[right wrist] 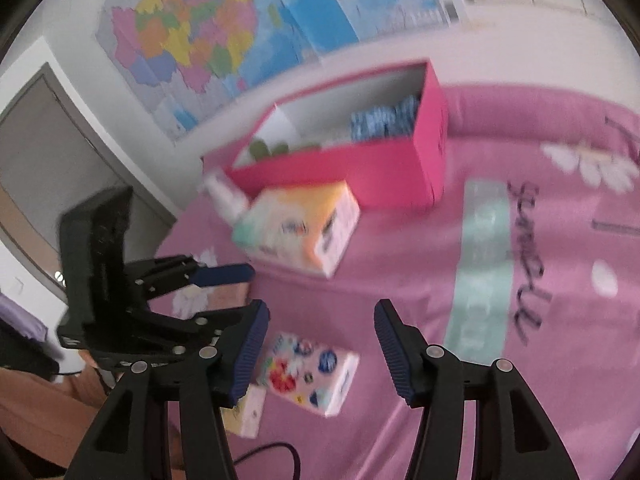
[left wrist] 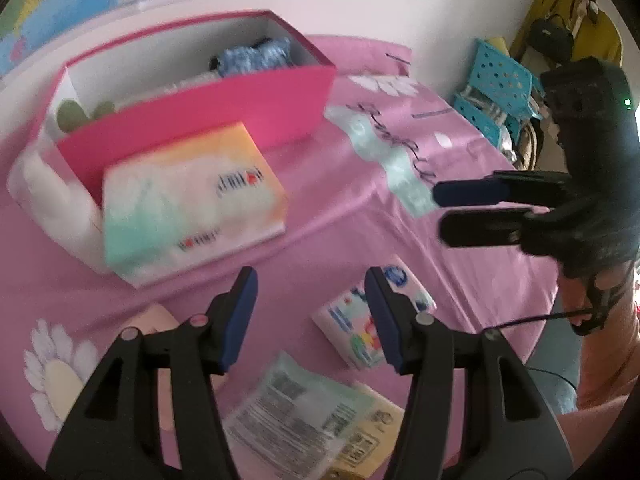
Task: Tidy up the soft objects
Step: 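Move the right gripper to the floral tissue pack and grasp it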
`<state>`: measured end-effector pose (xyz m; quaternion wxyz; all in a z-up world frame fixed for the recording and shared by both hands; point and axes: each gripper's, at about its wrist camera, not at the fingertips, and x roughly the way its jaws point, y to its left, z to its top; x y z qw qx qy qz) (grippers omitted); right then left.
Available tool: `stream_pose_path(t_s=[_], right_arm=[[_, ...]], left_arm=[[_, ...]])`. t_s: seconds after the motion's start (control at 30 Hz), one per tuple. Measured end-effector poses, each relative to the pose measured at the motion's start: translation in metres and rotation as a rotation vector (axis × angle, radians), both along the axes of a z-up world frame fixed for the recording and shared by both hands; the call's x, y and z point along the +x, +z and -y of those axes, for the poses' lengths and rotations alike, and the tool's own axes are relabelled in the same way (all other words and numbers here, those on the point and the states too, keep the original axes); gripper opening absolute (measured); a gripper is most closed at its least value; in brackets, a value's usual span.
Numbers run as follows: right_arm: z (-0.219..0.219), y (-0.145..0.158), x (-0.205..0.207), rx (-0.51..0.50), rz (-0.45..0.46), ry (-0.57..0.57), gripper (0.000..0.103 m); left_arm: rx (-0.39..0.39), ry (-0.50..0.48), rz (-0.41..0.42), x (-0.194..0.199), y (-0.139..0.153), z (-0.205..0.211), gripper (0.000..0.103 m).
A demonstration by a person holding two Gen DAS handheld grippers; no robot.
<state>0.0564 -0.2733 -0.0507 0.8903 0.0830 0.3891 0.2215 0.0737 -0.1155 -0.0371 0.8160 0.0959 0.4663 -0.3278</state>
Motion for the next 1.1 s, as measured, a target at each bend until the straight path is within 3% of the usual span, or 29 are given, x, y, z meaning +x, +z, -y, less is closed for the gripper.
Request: stream_pose_path(t_s=[0.4,0.53,0.7,0.8,1.1], right_arm=[[-0.007,-0.055,-0.009,0.041,-0.118,0.003,0.056],[-0.007,-0.059,-0.010,0.049,-0.121,-0.003,0.056],[-0.006,-0.063,-0.013,0.071,-0.130,0.003,0.044],[-0.009,-0.066,-0.014,0.074,-0.134,0.009,0.034],[-0.015,-0.054,-0.022,0.017,-0.091,0.000,0.033]], left_arm=[[-0.015,-0.052,-0.142,-0.020,-0.031,0.000,0.057],[-0.024,-0.064,-0.157,-0.024,-0.032,0.000,0.051],[-0.047,-0.081,-0.191,-0.023,-0.033,0.001,0.038],[-0.048,-0.083,-0.186,-0.024,-0.032,0.002,0.037],[-0.076,-0.082,-0.168,-0.022,-0.022,0.003,0.037]])
